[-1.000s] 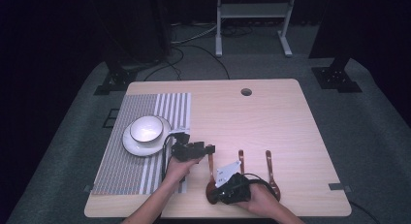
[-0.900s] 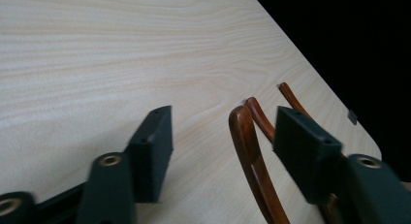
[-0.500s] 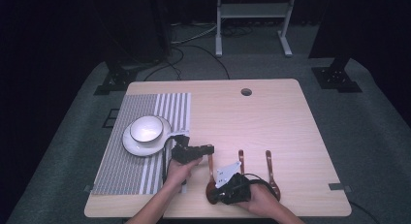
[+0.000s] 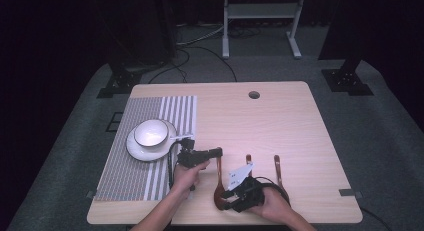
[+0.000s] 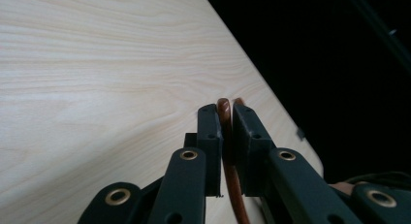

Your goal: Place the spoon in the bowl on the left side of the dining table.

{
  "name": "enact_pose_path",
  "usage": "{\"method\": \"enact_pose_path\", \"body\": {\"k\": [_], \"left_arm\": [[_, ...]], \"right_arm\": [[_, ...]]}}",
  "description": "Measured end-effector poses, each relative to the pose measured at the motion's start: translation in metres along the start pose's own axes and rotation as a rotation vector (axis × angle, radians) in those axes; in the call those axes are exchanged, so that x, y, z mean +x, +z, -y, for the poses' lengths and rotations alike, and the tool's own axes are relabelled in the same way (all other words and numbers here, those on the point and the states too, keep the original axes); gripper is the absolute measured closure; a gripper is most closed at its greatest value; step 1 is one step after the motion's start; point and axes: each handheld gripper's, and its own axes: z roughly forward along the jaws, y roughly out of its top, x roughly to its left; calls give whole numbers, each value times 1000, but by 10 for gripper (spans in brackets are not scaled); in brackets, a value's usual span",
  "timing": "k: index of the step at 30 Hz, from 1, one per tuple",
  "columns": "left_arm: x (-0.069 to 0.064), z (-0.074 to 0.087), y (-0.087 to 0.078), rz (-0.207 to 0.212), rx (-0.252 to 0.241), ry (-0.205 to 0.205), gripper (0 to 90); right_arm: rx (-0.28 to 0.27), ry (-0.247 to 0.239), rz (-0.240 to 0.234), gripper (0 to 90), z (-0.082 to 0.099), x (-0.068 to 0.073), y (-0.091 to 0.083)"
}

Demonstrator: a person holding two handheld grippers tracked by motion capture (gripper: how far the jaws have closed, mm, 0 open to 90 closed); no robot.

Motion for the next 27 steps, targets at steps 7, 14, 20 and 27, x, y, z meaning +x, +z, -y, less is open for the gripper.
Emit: {"method": "enact_pose_path", "body": {"k": [7, 14, 20, 27], "left_arm": [[-13, -4, -2, 34, 4, 23, 841], [-20, -14, -5, 2, 4, 78, 842], [-24, -24, -8, -14, -5, 108, 842], [-25, -33, -12, -32, -24, 124, 843]], "right_arm": [[-72, 67, 8, 545, 15, -7, -29], [-125, 128, 80, 495, 34, -12, -58], [-155, 160, 136, 462, 48, -13, -81], [-190, 211, 193, 440, 65, -13, -103]]}}
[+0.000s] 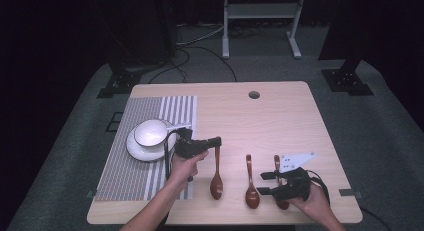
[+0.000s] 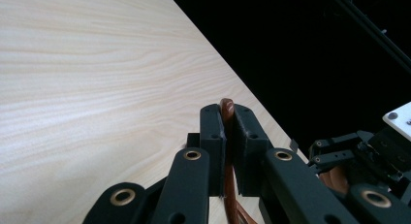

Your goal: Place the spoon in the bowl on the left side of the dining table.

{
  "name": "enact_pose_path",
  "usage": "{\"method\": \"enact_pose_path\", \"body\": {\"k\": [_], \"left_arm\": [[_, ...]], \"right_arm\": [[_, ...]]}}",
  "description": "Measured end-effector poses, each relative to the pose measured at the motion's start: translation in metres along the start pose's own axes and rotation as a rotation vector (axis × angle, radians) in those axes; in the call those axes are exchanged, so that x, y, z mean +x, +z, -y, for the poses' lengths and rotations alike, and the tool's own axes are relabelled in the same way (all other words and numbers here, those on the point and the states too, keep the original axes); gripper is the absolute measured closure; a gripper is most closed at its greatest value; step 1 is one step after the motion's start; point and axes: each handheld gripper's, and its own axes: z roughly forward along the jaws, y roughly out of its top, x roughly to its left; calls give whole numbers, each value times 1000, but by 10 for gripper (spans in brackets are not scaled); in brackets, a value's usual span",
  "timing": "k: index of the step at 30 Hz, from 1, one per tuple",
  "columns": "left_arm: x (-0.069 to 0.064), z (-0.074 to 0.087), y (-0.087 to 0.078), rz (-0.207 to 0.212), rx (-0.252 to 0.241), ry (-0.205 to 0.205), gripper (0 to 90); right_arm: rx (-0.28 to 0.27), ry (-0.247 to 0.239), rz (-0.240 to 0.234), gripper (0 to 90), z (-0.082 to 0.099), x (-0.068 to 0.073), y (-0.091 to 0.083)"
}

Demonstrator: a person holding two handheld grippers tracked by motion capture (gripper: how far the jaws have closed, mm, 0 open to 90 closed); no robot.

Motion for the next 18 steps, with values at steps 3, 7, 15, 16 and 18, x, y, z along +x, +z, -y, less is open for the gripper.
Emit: {"method": "enact_pose_path", "body": {"k": [3, 7, 15, 16, 18], "left_arm": [[1, -3, -1, 0, -4, 2, 843], [4, -6, -3, 17, -15, -21, 842], [6, -12, -10, 1, -21, -3, 842], [6, -13, -10, -1, -20, -3, 842], [6, -15, -11, -9, -19, 5, 843]], "right_arm": [[-18, 19, 21, 417, 5, -3, -6], [-44, 47, 50, 397, 12, -7, -13], [-63, 67, 92, 368, 21, -8, -25], [-62, 71, 96, 368, 23, -8, -26], [-63, 74, 104, 366, 25, -9, -28]]}}
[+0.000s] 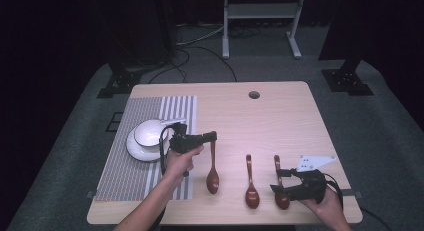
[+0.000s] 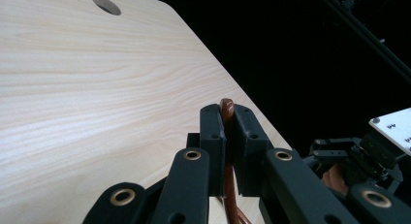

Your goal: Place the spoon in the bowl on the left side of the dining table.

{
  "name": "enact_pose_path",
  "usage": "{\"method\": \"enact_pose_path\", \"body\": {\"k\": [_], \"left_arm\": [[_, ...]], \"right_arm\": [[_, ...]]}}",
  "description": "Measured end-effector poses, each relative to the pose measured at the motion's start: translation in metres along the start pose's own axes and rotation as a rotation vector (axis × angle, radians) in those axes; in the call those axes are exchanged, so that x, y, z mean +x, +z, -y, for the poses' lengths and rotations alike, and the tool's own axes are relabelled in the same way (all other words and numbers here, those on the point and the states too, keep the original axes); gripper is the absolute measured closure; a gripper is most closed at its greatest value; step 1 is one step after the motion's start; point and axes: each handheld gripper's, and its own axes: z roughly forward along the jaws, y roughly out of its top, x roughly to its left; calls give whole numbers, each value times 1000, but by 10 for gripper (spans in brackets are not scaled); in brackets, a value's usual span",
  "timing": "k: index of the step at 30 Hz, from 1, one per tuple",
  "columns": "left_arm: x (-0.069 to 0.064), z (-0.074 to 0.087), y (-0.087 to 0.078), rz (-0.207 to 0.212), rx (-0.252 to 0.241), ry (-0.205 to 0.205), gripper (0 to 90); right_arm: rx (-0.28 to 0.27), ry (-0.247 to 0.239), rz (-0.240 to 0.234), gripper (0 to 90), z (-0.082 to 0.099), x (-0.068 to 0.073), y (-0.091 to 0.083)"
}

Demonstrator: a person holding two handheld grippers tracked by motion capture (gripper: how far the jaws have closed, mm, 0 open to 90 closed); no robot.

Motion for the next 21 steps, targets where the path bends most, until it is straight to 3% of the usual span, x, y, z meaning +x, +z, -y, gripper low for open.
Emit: {"method": "enact_pose_path", "body": {"k": [10, 21], "left_arm": [[3, -9, -7, -33, -17, 4, 842], [7, -33, -22, -96, -52, 29, 842]], "right_arm": [[-5, 21, 23, 344, 5, -2, -6], [-8, 24, 29, 337, 4, -3, -6]]}}
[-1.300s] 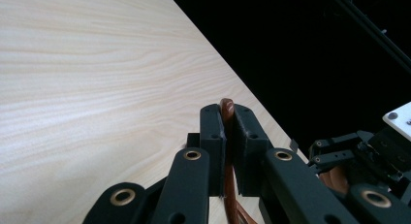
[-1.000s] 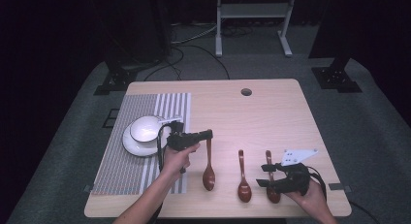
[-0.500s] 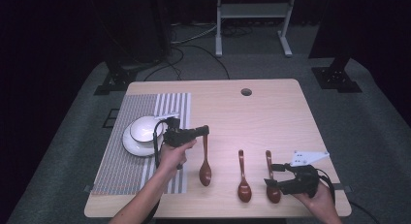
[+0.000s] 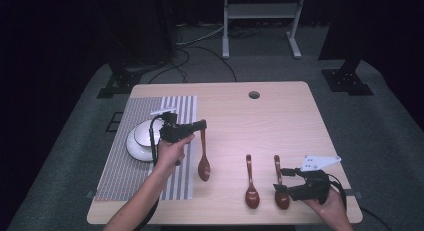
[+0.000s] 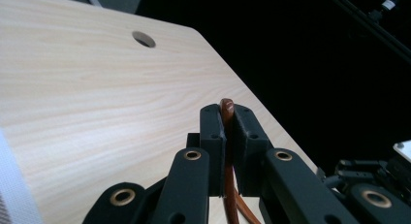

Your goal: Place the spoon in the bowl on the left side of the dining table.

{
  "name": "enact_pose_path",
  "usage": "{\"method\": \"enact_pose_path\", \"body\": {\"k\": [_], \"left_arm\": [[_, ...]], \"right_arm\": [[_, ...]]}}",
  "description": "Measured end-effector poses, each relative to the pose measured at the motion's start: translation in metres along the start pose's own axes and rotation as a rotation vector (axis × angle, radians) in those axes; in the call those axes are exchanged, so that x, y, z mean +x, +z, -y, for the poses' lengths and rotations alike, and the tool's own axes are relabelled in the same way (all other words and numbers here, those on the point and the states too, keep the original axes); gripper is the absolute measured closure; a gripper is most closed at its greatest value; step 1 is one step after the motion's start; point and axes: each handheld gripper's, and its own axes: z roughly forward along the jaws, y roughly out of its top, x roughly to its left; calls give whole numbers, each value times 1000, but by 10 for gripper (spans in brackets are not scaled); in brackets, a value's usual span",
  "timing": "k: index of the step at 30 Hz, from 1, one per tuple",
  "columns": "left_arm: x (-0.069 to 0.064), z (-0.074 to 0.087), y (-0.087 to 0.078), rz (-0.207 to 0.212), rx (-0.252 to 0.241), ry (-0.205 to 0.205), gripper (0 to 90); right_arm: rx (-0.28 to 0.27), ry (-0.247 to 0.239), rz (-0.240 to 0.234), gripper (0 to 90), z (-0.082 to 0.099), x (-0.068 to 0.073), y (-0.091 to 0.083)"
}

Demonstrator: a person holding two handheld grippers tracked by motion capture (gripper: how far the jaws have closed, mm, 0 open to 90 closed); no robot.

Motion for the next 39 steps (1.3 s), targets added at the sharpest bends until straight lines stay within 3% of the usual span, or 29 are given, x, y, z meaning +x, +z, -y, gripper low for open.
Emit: {"method": "enact_pose_path", "body": {"k": [17, 28, 39], "left_arm": [[19, -28, -21, -67, -46, -12, 842], [27, -43, -38, -119, -73, 2, 842], [35, -52, -52, -156, -92, 6, 842]], "right_arm": [[-4, 6, -5, 331, -3, -1, 3], [-3, 6, -9, 331, -4, -2, 4], [-8, 14, -7, 327, -3, -2, 2]]}}
